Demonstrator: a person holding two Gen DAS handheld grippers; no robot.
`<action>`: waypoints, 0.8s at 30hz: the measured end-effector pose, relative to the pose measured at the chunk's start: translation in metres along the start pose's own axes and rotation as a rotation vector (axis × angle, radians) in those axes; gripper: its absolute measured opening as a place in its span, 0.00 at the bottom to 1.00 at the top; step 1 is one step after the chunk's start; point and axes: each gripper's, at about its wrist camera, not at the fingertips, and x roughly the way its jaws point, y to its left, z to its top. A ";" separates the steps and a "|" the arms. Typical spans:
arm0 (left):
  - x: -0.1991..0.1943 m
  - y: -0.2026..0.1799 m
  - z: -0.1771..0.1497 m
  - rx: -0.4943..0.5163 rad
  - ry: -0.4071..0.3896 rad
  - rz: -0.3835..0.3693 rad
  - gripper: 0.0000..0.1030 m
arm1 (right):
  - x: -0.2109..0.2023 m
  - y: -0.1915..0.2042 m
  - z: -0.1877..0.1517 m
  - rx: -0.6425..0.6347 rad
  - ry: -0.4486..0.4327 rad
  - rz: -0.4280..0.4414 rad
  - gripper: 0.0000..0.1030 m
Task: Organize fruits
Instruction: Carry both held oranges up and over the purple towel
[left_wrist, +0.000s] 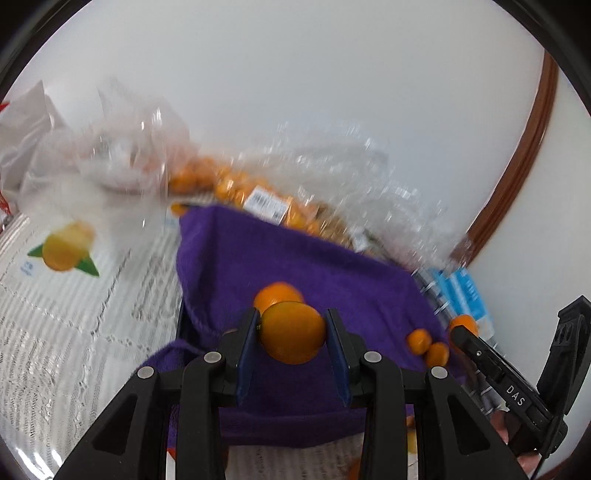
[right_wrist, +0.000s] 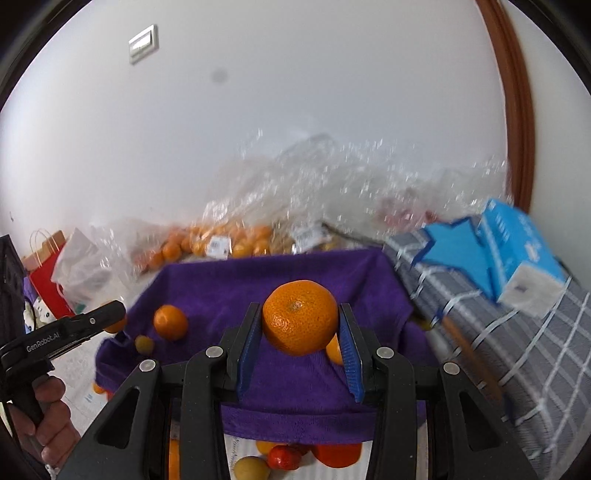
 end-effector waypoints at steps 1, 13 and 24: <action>0.001 0.000 -0.001 0.006 -0.002 -0.002 0.33 | 0.006 -0.001 -0.003 0.009 0.036 -0.001 0.39; 0.019 -0.011 -0.007 0.061 0.033 0.020 0.33 | 0.035 -0.004 -0.015 -0.006 0.177 -0.013 0.39; 0.025 -0.014 -0.009 0.076 0.055 0.034 0.33 | 0.041 -0.001 -0.019 -0.027 0.219 -0.048 0.39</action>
